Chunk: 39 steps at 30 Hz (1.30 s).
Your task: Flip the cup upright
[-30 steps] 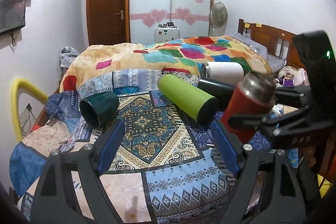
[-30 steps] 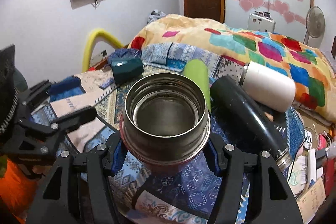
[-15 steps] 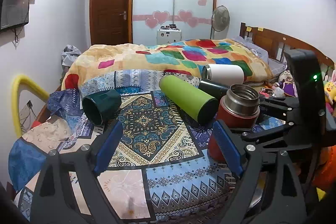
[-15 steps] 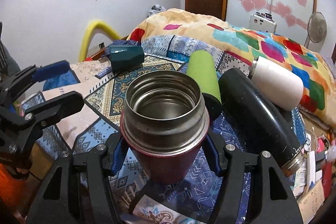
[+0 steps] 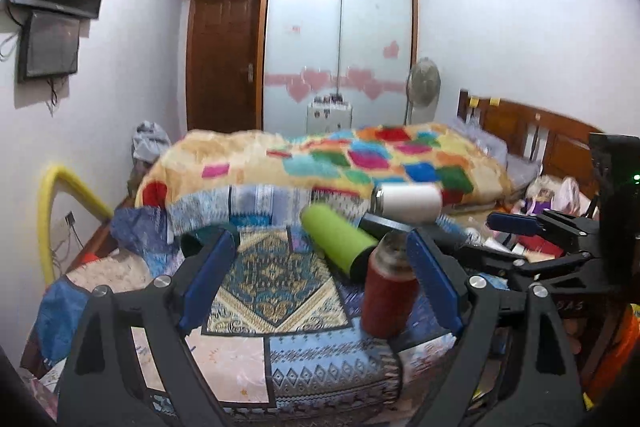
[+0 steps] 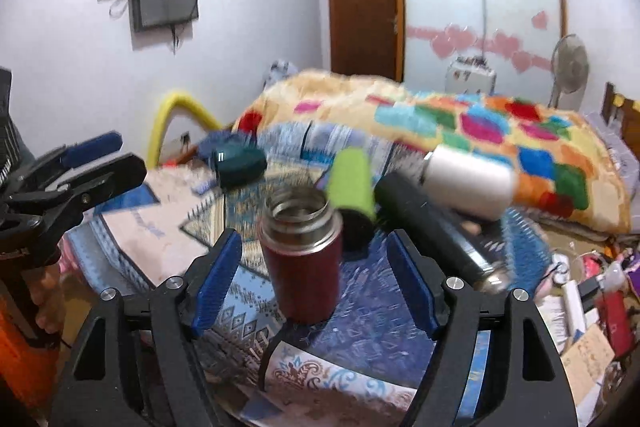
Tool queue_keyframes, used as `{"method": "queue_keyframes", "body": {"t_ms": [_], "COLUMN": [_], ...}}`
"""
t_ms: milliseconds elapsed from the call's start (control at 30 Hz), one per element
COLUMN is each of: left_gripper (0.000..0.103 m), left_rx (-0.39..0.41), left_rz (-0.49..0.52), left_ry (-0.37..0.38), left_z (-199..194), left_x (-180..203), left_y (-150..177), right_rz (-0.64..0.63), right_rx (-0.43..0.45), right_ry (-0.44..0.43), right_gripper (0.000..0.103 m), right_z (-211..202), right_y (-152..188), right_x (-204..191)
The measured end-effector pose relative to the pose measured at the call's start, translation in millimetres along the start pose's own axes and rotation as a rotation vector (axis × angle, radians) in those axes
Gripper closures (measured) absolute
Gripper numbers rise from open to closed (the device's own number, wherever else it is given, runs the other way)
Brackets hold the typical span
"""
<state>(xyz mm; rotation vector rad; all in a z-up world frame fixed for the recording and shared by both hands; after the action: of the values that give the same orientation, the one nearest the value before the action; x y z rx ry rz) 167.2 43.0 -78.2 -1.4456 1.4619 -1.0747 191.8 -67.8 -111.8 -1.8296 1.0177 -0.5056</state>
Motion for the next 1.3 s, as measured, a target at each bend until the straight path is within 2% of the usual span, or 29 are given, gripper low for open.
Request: {"method": "queue_keyframes", "body": {"t_ms": [167, 233, 300, 433, 633, 733, 867, 1300], "left_gripper": [0.014, 0.014, 0.008, 0.005, 0.0, 0.0, 0.0, 0.0], "left_rx": [0.111, 0.148, 0.175, 0.225, 0.251, 0.248, 0.249, 0.258], "left_rz": [0.005, 0.009, 0.01, 0.027, 0.037, 0.03, 0.023, 0.021], "left_ry": [-0.035, -0.046, -0.051, -0.073, -0.098, -0.105, -0.121, -0.128], "left_z": [-47.5, -63.5, -77.3, -100.3, -115.8, -117.5, -118.4, -121.6], "left_x": [15.1, 20.7, 25.6, 35.8, 42.1, 41.1, 38.7, 36.8], "left_y": [-27.1, -33.6, -38.3, -42.3, -40.8, -37.9, -35.3, -35.1], "right_rz": [0.018, 0.03, 0.043, 0.045, 0.052, 0.06, 0.051, 0.056], "right_rx": [0.164, 0.218, 0.28, 0.341, 0.361, 0.37, 0.377, 0.372], "right_ry": [0.025, 0.024, 0.037, 0.051, 0.06, 0.076, 0.1, 0.097], "right_gripper": [0.03, 0.024, 0.02, 0.019, 0.015, 0.0, 0.0, 0.0], "right_z": [-60.1, -78.3, -97.1, -118.2, -121.8, -123.6, -126.2, -127.7], "right_y": [-27.1, -33.9, -39.1, -41.6, -39.2, -34.7, -31.9, -27.3], "right_x": [-4.0, -7.3, -10.6, -20.0, -24.7, -23.3, -24.2, -25.4]}}
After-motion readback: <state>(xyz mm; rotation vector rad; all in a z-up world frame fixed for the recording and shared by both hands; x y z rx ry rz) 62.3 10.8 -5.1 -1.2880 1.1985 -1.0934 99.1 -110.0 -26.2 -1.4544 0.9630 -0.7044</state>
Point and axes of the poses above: each gripper's, at about its wrist camera, not at the fingertips, and z roughly the way its jaws point, x to its right, y to its underside, the point moved 9 cm from there along z, roughly the way its jaws point, and after that the axes turned 4 degrees about -y, right-handed, at the moved point
